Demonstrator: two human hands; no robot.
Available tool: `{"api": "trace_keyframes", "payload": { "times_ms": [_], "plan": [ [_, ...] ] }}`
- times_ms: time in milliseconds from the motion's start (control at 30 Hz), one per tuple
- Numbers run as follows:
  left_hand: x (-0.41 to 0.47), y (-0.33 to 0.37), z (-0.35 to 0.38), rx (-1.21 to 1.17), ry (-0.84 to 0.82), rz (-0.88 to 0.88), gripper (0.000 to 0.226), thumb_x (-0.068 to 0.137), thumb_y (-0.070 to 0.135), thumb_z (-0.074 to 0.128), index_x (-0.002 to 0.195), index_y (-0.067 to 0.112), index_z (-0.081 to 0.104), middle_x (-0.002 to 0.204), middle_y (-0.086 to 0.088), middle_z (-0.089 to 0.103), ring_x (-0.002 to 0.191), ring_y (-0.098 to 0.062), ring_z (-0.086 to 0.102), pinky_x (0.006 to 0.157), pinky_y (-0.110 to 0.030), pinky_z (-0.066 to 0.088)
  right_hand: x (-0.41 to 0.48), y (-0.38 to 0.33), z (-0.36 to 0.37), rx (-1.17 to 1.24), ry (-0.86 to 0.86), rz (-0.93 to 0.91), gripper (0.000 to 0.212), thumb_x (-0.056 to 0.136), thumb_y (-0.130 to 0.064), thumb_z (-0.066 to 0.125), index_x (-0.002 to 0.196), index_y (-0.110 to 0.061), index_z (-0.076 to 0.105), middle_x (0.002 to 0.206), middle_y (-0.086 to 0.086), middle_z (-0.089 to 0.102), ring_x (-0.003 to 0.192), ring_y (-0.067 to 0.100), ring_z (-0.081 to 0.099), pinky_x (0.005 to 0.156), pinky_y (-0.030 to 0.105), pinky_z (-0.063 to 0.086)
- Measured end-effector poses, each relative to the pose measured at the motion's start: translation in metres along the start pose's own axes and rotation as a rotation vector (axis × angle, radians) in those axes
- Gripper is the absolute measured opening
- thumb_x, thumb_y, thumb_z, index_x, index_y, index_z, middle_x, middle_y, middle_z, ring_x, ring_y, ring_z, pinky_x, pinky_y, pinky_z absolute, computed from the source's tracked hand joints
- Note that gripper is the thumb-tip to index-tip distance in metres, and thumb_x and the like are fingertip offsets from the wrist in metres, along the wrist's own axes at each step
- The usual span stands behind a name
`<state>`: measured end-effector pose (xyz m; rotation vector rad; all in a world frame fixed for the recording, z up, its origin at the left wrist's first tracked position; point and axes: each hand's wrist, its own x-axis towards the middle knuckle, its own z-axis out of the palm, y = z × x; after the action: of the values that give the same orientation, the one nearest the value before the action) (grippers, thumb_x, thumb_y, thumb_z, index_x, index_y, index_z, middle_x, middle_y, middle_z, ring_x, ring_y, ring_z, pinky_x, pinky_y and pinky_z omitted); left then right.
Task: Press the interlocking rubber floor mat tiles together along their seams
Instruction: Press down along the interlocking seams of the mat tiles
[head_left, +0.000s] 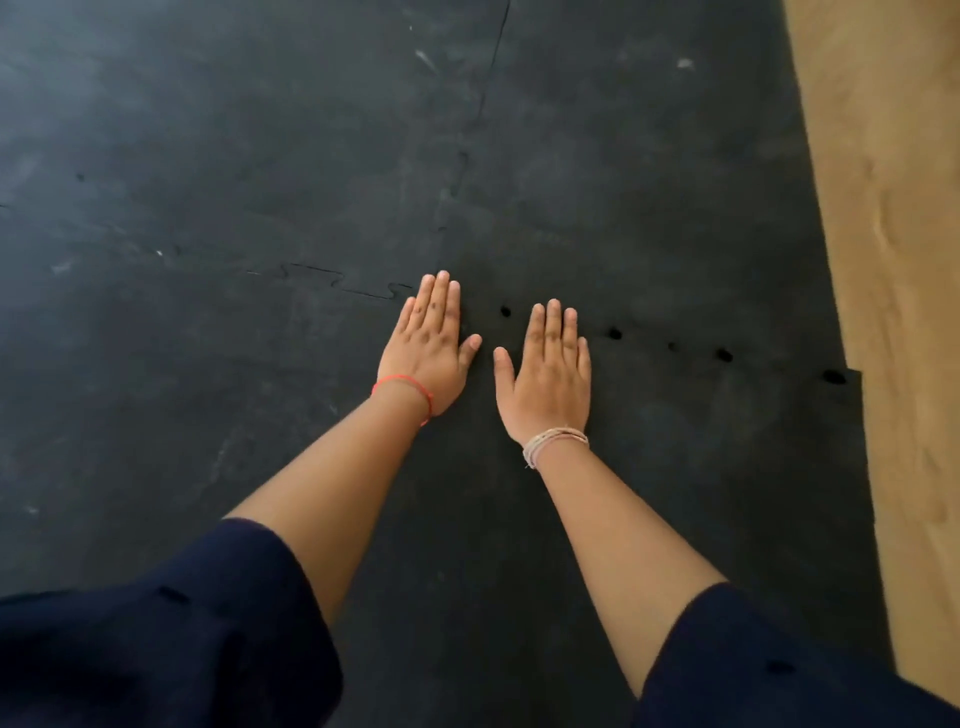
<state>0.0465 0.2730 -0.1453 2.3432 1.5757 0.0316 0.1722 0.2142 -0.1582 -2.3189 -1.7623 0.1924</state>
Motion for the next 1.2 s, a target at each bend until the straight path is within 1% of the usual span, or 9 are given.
{"api": "trace_keyframes", "payload": {
  "times_ms": [100,267,367,500,600,800,1033,1100,1200],
  "plan": [
    [0.0,-0.004,0.005,-0.036,0.043,0.016,0.062,0.095,0.038,0.022,0.14,0.01,-0.008,0.155,-0.007,-0.007,0.14,-0.017,-0.014,0.112,-0.03,-0.01,0.004,0.012,-0.001,-0.03,-0.005,-0.027,0.074,0.091,-0.056,0.028,0.146,-0.009,0.01,0.155,0.009,0.014,0.142,0.022,0.008,0.113,0.036,0.006],
    [-0.002,0.002,0.006,-0.107,0.092,-0.019,0.06,0.095,0.036,0.025,0.141,0.007,0.0,0.155,-0.01,0.002,0.141,-0.02,-0.008,0.112,-0.029,-0.007,0.003,0.014,-0.009,-0.085,-0.031,-0.073,0.073,0.092,-0.053,0.032,0.144,-0.005,0.015,0.153,0.014,0.022,0.138,0.028,0.02,0.112,0.037,0.008],
    [-0.007,0.004,0.006,-0.127,0.088,-0.037,0.059,0.095,0.036,0.025,0.141,0.007,0.001,0.155,-0.008,0.002,0.141,-0.02,-0.007,0.112,-0.029,-0.007,-0.009,0.02,-0.011,-0.11,-0.068,-0.103,0.073,0.092,-0.053,0.028,0.144,-0.004,0.012,0.154,0.014,0.018,0.141,0.026,0.012,0.113,0.036,0.005],
    [-0.005,0.003,0.009,-0.052,-0.036,-0.045,0.062,0.094,0.04,0.021,0.14,0.01,-0.008,0.155,-0.006,-0.01,0.14,-0.018,-0.014,0.111,-0.029,-0.01,-0.014,0.023,-0.004,-0.158,-0.14,-0.097,0.075,0.09,-0.057,0.014,0.145,-0.008,0.002,0.156,0.01,0.004,0.142,0.022,-0.003,0.113,0.035,-0.001],
    [-0.005,0.004,0.011,0.008,-0.045,-0.043,0.063,0.094,0.042,0.016,0.139,0.01,-0.013,0.154,-0.006,-0.015,0.139,-0.016,-0.018,0.11,-0.029,-0.013,-0.009,0.024,-0.005,-0.168,-0.152,-0.105,0.075,0.091,-0.056,0.016,0.145,-0.007,-0.002,0.156,0.01,-0.005,0.142,0.021,-0.01,0.113,0.035,-0.005],
    [-0.02,0.002,0.024,-0.015,0.072,-0.021,0.059,0.094,0.042,0.016,0.141,0.013,-0.007,0.154,-0.004,-0.01,0.139,-0.013,-0.014,0.112,-0.029,-0.011,-0.009,0.023,-0.002,-0.124,-0.148,-0.167,0.072,0.091,-0.053,0.011,0.145,-0.007,-0.001,0.156,0.01,-0.002,0.142,0.019,-0.009,0.112,0.033,-0.008],
    [-0.016,0.003,0.015,-0.007,-0.035,-0.046,0.06,0.094,0.04,0.018,0.14,0.013,-0.009,0.154,-0.004,-0.013,0.138,-0.014,-0.016,0.115,-0.033,-0.008,0.002,0.027,-0.013,-0.105,-0.364,-0.19,0.073,0.093,-0.055,0.016,0.143,-0.01,-0.01,0.155,0.006,-0.015,0.14,0.017,-0.017,0.111,0.032,-0.011],
    [-0.02,0.017,0.012,-0.002,-0.086,-0.054,0.062,0.094,0.04,0.019,0.14,0.01,-0.01,0.153,-0.007,-0.015,0.139,-0.016,-0.017,0.115,-0.034,-0.007,-0.001,0.045,-0.024,-0.096,-0.384,-0.135,0.074,0.092,-0.057,0.015,0.144,-0.01,-0.009,0.155,0.006,-0.015,0.14,0.018,-0.016,0.111,0.033,-0.009],
    [-0.04,0.068,0.028,-0.017,-0.073,0.084,0.062,0.094,0.04,0.02,0.138,0.011,-0.013,0.152,-0.006,-0.016,0.136,-0.015,-0.021,0.113,-0.032,-0.011,-0.029,0.098,-0.04,-0.154,-0.25,0.043,0.076,0.091,-0.059,0.014,0.144,-0.01,-0.009,0.156,0.008,-0.012,0.141,0.021,-0.015,0.114,0.036,-0.007]
  ]
}}
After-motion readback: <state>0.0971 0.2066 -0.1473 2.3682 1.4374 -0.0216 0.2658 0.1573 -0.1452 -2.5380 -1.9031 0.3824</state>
